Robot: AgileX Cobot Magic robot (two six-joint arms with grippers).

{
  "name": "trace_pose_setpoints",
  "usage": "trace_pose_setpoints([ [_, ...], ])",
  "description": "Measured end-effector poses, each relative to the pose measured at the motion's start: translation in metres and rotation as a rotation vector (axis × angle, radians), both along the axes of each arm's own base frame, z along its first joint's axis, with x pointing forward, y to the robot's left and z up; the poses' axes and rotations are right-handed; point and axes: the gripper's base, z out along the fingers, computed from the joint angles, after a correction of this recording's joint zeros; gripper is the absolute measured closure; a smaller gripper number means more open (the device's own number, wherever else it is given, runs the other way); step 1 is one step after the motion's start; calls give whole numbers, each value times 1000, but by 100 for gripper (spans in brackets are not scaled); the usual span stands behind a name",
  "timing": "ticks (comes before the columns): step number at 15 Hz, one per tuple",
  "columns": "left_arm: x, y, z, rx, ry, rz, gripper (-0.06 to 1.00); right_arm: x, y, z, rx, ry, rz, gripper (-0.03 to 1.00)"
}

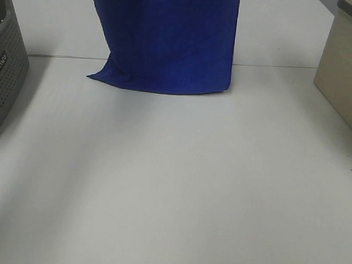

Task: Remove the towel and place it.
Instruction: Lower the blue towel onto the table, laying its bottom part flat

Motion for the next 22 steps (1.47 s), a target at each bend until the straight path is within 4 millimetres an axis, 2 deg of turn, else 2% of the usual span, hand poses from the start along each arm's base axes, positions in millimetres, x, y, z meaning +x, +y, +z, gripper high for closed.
trace_pose_setpoints([
  [2, -16, -4, 0, 17, 158, -9, 94, -8, -1, 0, -24, 70, 16, 95],
  [3, -32, -2, 2, 16, 274, -12, 94, -19, -2, 1, -29, 148, 42, 95],
  [5, -45, 3, 5, 18, 364, 3, 94, -30, -3, 4, -25, 209, 66, 95],
  [6, -62, 11, 8, 29, 474, 35, 94, -42, -3, 9, -20, 256, 97, 95],
  [8, -74, 16, 15, 26, 502, 46, 94, -52, -2, 15, 11, 291, 138, 95],
  [10, -88, 21, 31, -15, 472, 51, 94, -59, 2, 14, 36, 348, 188, 95],
  [15, -124, 30, 59, -138, 435, 21, 94, -72, 5, 4, 12, 523, 260, 95],
  [18, -139, 31, 47, -158, 531, -5, 94, -76, 4, 3, 26, 570, 250, 95],
  [22, -175, 38, 24, -191, 678, -22, 94, -102, -2, 13, 70, 613, 217, 95],
])
